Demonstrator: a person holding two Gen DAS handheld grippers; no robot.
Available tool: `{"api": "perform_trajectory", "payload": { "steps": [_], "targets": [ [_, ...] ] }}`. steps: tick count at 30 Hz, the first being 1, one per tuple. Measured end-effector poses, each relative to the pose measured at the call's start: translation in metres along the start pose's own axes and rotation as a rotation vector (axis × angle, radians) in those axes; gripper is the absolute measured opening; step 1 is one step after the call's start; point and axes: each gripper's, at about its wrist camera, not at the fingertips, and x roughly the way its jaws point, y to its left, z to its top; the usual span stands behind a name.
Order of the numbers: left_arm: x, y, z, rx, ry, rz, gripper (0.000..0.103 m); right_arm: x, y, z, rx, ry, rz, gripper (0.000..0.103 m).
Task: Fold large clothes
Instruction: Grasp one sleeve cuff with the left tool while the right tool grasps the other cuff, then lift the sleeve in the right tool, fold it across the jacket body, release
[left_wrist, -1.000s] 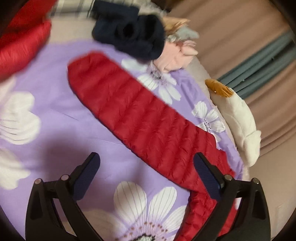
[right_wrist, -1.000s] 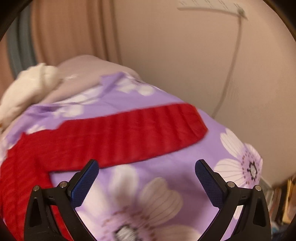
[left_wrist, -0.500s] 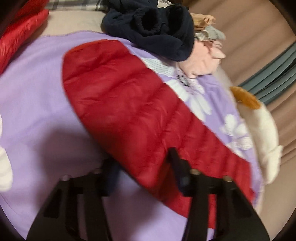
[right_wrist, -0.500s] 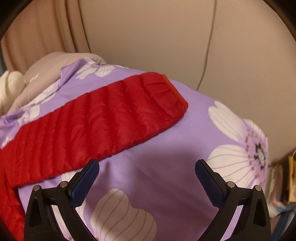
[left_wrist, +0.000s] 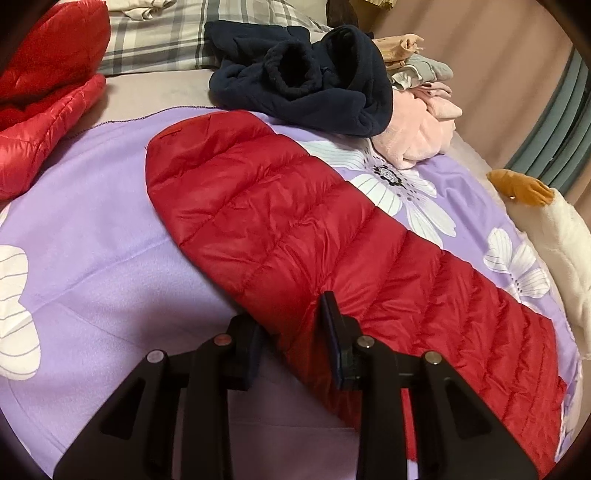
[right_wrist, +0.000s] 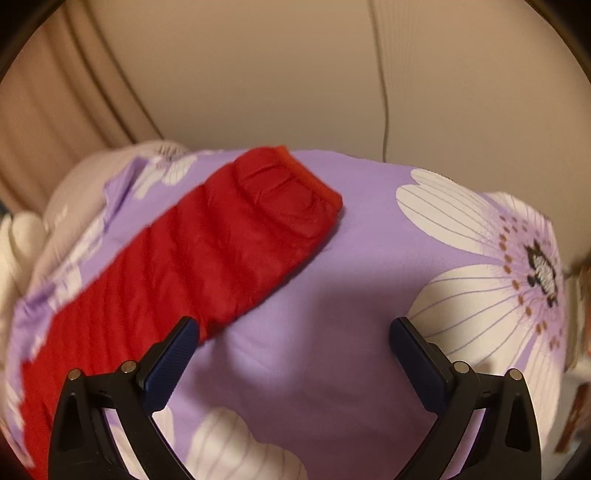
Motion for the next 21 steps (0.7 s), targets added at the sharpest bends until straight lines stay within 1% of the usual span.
{"api": "perform_trajectory", "payload": {
  "steps": [2, 4, 6, 7, 8, 10, 12, 15, 17, 18, 19, 20, 21],
  "targets": [
    [0.0, 0.001, 0.0, 0.0, -0.004, 0.003, 0.032, 0.001, -0.002, 0.001, 0.024, -0.012, 0.021, 0.103],
    [0.0, 0.003, -0.001, -0.003, -0.007, 0.002, 0.032, 0.004, -0.002, 0.003, 0.039, -0.023, 0.05, 0.101],
    [0.001, 0.003, -0.001, -0.002, -0.008, 0.002, 0.032, 0.007, -0.001, 0.005, 0.044, -0.032, 0.078, 0.089],
    [0.0, 0.002, -0.001, 0.001, -0.008, 0.005, 0.032, 0.01, -0.001, 0.006, 0.055, -0.036, 0.09, 0.087],
    [0.001, 0.002, -0.001, 0.007, -0.009, 0.012, 0.032, 0.01, -0.002, 0.006, 0.065, -0.04, 0.1, 0.082],
    [0.001, 0.001, -0.002, 0.018, -0.01, 0.023, 0.032, 0.015, 0.001, 0.01, 0.08, -0.047, 0.107, 0.068],
    [0.001, 0.002, -0.002, 0.02, -0.011, 0.026, 0.032, 0.015, 0.003, 0.011, 0.051, -0.042, 0.094, 0.029],
    [0.0, 0.003, -0.001, 0.007, -0.01, 0.013, 0.032, 0.019, 0.016, 0.016, -0.02, -0.026, 0.036, 0.009],
    [0.0, 0.003, -0.001, 0.003, -0.011, 0.011, 0.032, 0.009, 0.035, 0.017, -0.089, -0.063, -0.014, 0.007],
    [0.0, 0.002, -0.001, 0.005, -0.011, 0.012, 0.032, 0.001, 0.048, 0.017, -0.134, -0.099, -0.035, 0.007],
    [0.0, 0.003, -0.001, 0.005, -0.01, 0.012, 0.032, -0.009, 0.067, 0.016, -0.189, -0.135, -0.037, 0.007],
    [0.0, 0.003, -0.001, 0.006, -0.011, 0.013, 0.032, -0.015, 0.079, 0.017, -0.212, -0.145, -0.019, 0.007],
    [0.0, 0.003, -0.001, 0.006, -0.011, 0.013, 0.032, -0.022, 0.093, 0.016, -0.23, -0.153, 0.017, 0.007]
  ]
}}
